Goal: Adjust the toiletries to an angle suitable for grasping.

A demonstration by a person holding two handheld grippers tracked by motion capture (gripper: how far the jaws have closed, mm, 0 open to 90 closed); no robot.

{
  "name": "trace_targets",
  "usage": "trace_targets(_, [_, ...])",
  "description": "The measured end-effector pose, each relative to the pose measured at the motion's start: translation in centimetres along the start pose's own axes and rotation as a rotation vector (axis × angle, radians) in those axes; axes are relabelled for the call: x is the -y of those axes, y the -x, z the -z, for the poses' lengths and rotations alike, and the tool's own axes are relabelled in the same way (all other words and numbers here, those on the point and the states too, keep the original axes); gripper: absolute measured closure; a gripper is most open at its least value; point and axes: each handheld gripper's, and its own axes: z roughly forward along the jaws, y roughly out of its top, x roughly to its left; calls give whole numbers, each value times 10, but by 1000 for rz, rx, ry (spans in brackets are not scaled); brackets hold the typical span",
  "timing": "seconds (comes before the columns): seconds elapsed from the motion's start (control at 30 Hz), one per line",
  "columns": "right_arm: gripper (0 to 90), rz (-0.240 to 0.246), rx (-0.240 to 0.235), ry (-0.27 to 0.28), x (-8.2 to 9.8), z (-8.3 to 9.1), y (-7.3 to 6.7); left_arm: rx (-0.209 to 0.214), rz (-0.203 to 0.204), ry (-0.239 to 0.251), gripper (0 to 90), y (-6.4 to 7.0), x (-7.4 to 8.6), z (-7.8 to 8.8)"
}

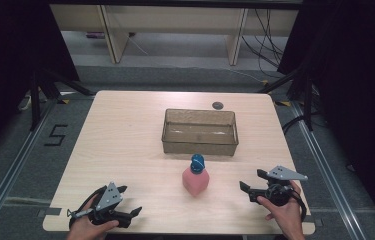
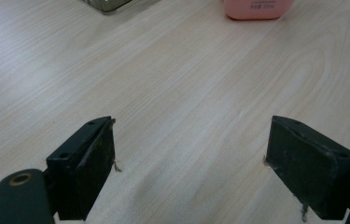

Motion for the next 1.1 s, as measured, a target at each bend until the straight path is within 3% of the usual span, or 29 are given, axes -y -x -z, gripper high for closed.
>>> trace_targets(0.1, [163, -5, -16, 14, 0, -1, 0, -5, -10, -12, 152, -1, 0, 1])
trace_targets(0.23, [165, 4, -4, 22, -2, 1, 0, 4, 2, 5, 151, -1, 0, 0])
trace_targets(0.27, [165, 6, -1, 24, -2, 2, 0, -1, -19, -10, 151, -2, 0, 1])
trace_targets(0.37, [167, -19, -16, 34, -2, 1, -4, -2, -17, -3, 151, -2, 0, 1])
trace_targets(0.47, [171, 2, -28, 58, -4, 0, -6, -1, -17, -4, 150, -2, 0, 1])
trace_targets(0.5, [172, -28, -42, 71, -3, -1, -9, 3, 5, 10, 150, -1, 0, 0])
trace_targets(0.57, [172, 14, -35, 69, -5, 0, -8, -3, 7, 18, 149, -1, 0, 0])
trace_targets(0.6, [172, 9, -40, 65, -5, 0, -9, -4, 10, 17, 149, 0, 0, 0])
trace_targets(0.63, [173, -32, -67, 77, -5, -2, -13, -1, 16, 20, 149, 0, 0, 0])
trace_targets(0.67, [173, -32, -67, 77, -5, -2, -13, -1, 16, 20, 149, 0, 0, 0])
trace_targets(0.73, [175, 16, -50, 72, -6, -3, -14, 2, 17, 21, 149, 0, 0, 0])
trace_targets(0.77, [176, 19, -55, 71, -6, -3, -15, 3, 18, 21, 149, 0, 0, 0])
trace_targets(0.8, [178, -21, -76, 57, -6, -3, -19, 9, 20, 24, 149, 0, 0, 0])
trace_targets(0.83, [181, 23, -65, 77, -7, -5, -17, 8, 19, 23, 149, 0, 0, 0])
trace_targets(0.93, [191, -7, -81, 84, -7, -6, -23, 11, 28, 32, 149, 0, -1, 0])
trace_targets(0.97, [192, 39, -71, 97, -8, -6, -20, 12, 29, 34, 149, 0, -1, 0])
trace_targets(1.0, [191, 22, -84, 86, -8, -5, -22, 4, 3, 17, 149, -2, -1, 2])
trace_targets(1.1, [192, 23, -83, 79, -8, -5, -23, 5, 18, 24, 149, -1, -1, 1])
